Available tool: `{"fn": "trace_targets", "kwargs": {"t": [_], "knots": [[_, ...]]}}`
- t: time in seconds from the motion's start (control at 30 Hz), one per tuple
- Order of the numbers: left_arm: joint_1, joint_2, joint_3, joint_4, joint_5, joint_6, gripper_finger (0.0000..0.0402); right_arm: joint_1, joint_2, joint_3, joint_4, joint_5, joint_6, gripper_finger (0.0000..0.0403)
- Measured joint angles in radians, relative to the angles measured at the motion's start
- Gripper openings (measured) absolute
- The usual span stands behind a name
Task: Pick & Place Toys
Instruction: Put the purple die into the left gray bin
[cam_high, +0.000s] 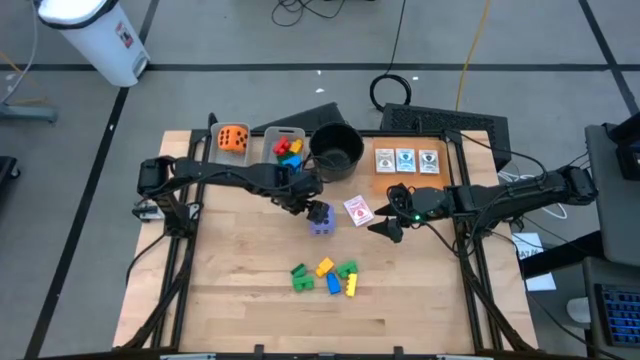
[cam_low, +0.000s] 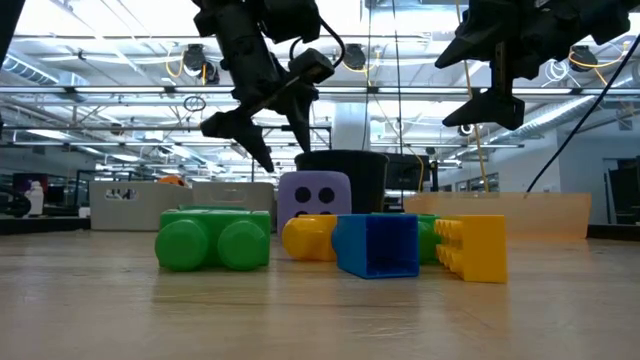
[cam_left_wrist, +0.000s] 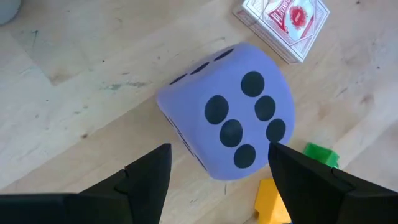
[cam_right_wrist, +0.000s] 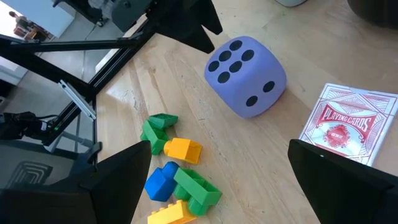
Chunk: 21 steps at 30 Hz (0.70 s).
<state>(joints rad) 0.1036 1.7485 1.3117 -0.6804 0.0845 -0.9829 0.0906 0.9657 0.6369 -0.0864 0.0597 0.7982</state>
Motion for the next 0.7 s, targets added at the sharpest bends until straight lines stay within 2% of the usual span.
{"fn": "trace_targets", "kwargs": {"t": [0.47, 0.7], "knots": [[0.016, 0.024, -0.001, 0.025, 0.046, -0.010, 0.0273, 0.000, 0.000, 0.000, 0.000, 0.000, -0.010, 0.0375], [0.029, 0.026, -0.083, 0.098, 0.096, -0.057, 0.0273, 0.000, 0.000, 0.000, 0.000, -0.003, -0.010, 0.0375]]}}
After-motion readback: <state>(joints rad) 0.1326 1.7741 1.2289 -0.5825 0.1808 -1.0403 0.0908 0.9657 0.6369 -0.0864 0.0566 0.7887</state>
